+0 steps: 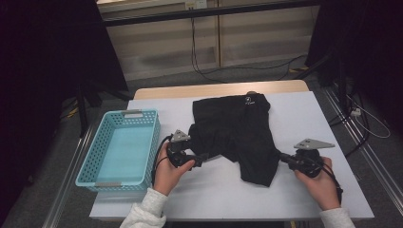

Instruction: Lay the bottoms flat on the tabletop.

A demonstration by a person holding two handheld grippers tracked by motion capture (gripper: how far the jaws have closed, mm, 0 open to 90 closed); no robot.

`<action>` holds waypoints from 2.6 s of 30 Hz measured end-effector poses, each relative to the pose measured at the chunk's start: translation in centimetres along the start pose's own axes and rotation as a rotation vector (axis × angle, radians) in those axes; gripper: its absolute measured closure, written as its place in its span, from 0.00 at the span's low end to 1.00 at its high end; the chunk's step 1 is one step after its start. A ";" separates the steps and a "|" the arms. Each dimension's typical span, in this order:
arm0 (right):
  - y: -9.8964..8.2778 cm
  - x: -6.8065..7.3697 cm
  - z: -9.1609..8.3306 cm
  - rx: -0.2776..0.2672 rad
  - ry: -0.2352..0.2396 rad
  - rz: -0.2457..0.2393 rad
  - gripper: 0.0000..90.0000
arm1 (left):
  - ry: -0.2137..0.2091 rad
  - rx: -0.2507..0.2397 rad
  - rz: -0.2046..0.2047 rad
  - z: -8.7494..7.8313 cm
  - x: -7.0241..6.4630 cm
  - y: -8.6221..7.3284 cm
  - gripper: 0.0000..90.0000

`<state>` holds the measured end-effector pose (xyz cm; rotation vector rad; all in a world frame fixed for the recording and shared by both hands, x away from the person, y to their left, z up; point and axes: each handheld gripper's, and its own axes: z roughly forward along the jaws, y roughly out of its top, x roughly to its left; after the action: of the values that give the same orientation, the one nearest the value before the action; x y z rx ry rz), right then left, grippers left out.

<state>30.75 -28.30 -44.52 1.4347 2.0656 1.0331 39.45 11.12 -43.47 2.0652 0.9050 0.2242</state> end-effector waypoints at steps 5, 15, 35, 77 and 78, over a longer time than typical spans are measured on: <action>-0.4 -2.3 -0.3 -0.027 -0.078 0.046 1.00 | 0.006 0.003 0.009 0.5 0.4 -0.3 0.20; 1.1 1.4 0.6 -0.048 -0.048 -0.073 0.52 | -0.011 0.031 0.041 2.0 0.8 -0.9 0.35; 3.1 9.5 5.3 -0.015 0.092 -0.279 0.47 | -0.046 0.052 -0.006 2.8 -0.3 -0.8 1.00; 4.7 10.5 3.9 -0.045 0.388 -0.164 0.99 | -0.037 -0.125 -0.108 0.2 2.0 5.5 1.00; 4.7 10.3 3.5 -0.057 0.402 -0.149 0.99 | -0.035 -0.123 -0.099 0.2 1.8 5.6 1.00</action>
<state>32.13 -16.69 -42.42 1.0911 2.3516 1.3944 43.79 10.11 -39.66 1.9003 0.9464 0.1852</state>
